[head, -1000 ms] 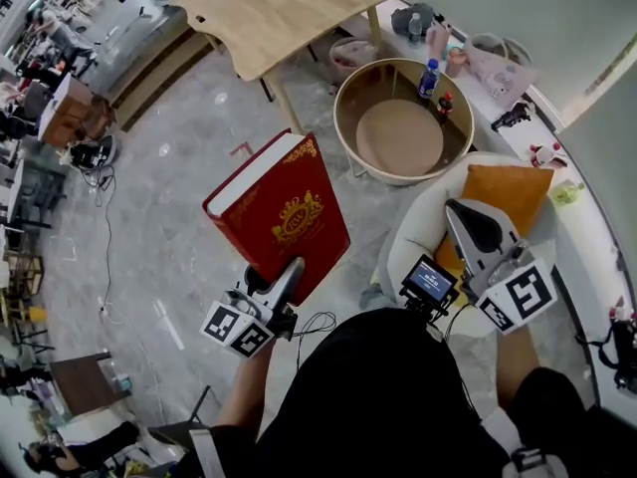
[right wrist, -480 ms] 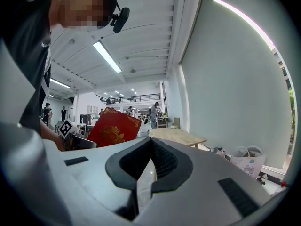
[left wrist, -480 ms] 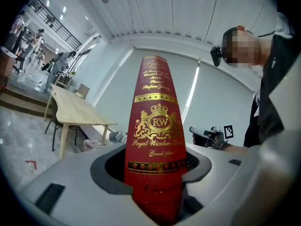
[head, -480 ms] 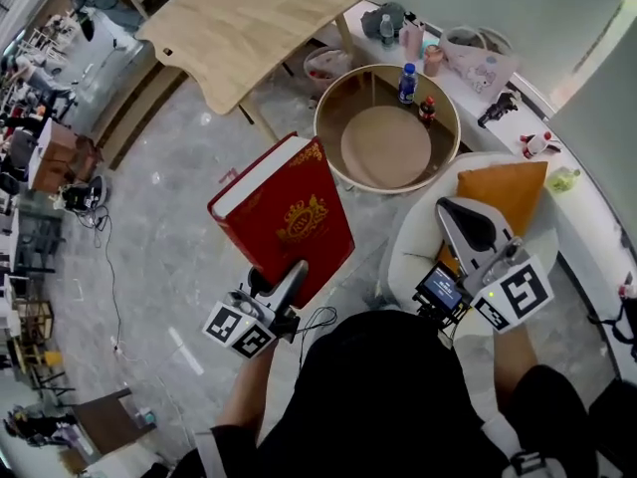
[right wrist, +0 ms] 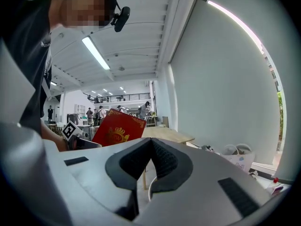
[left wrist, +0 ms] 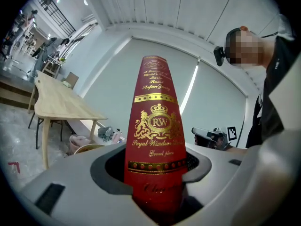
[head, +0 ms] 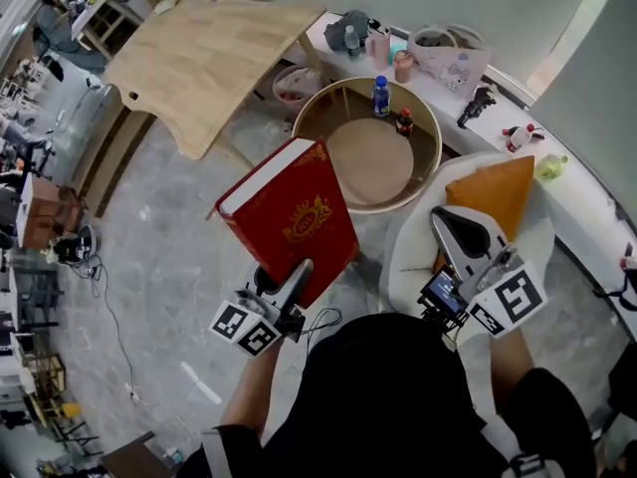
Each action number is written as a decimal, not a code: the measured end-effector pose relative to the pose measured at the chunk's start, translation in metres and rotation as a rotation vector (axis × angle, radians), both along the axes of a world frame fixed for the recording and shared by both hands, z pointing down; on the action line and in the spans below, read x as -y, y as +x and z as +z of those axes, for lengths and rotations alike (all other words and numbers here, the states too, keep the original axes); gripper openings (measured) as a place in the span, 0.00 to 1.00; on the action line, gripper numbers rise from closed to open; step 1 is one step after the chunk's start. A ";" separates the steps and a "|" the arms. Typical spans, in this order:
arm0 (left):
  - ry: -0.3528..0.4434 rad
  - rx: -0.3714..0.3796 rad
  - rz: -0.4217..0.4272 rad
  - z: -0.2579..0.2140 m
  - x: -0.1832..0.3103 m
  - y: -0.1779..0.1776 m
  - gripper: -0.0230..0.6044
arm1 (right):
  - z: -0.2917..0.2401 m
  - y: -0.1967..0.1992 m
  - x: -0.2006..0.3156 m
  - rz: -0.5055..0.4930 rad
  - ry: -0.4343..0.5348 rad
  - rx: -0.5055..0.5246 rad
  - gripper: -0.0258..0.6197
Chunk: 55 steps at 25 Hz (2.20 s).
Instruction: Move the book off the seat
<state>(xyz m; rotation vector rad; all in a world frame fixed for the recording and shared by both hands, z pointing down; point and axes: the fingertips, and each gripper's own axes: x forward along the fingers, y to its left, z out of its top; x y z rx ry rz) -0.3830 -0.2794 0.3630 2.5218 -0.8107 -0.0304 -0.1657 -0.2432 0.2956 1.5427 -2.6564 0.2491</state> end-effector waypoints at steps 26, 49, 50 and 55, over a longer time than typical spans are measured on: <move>-0.114 -0.057 0.263 0.045 0.247 0.004 0.45 | 0.016 -0.019 0.213 0.242 -0.089 -0.109 0.06; -0.526 0.170 0.452 0.237 0.291 0.108 0.45 | 0.065 0.072 0.256 0.377 -0.199 -0.083 0.06; -0.556 0.176 0.460 0.249 0.292 0.113 0.45 | 0.071 0.076 0.260 0.377 -0.210 -0.082 0.06; -0.684 0.216 0.470 0.312 0.292 0.130 0.45 | 0.099 0.101 0.272 0.375 -0.242 -0.043 0.06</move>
